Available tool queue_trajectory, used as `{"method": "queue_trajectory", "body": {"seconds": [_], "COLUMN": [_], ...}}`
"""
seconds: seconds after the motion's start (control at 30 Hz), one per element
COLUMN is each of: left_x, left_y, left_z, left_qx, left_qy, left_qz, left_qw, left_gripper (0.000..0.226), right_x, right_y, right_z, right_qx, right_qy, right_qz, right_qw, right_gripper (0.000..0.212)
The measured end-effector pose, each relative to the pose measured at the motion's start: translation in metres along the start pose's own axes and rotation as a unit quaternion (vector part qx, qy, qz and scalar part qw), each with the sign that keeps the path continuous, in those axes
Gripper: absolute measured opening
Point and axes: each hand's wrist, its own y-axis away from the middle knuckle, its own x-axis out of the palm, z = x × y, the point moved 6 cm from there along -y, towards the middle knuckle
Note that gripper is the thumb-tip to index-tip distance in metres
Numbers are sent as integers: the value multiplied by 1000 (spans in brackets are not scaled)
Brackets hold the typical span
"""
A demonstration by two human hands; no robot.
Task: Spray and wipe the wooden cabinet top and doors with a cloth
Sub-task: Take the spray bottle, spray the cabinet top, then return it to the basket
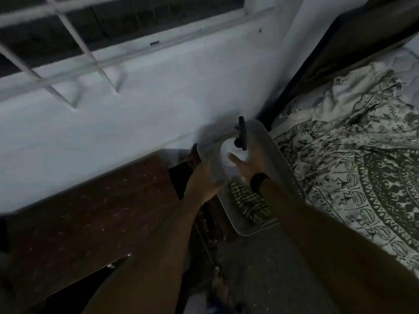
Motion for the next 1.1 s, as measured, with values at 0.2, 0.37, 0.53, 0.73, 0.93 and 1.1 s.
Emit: {"method": "queue_trajectory", "body": {"seconds": [0.2, 0.37, 0.53, 0.73, 0.93, 1.1], "left_x": [16, 15, -31, -90, -121, -136], "left_y": [-30, -28, -6, 49, 133, 208], "left_z": [-8, -7, -15, 36, 129, 208], "left_qx": [25, 18, 50, -8, -74, -127], "left_qy": [-40, 15, 122, 119, 161, 176], "left_qz": [-25, -18, -125, -200, -140, -138], "left_qw": [999, 1000, 983, 972, 974, 966], "left_gripper": [95, 115, 90, 75, 90, 86], "right_x": [5, 11, 33, 110, 212, 298], "right_y": [-17, 2, 48, 109, 174, 215], "right_z": [17, 30, 96, 134, 126, 92], "right_qx": [-80, -116, -233, -296, -232, -200], "right_qy": [45, 22, 34, 57, 38, 63], "right_qz": [-15, -12, 30, 65, 148, 181], "right_qw": [996, 993, 971, 951, 961, 961], "right_gripper": [63, 51, 39, 35, 71, 71]}}
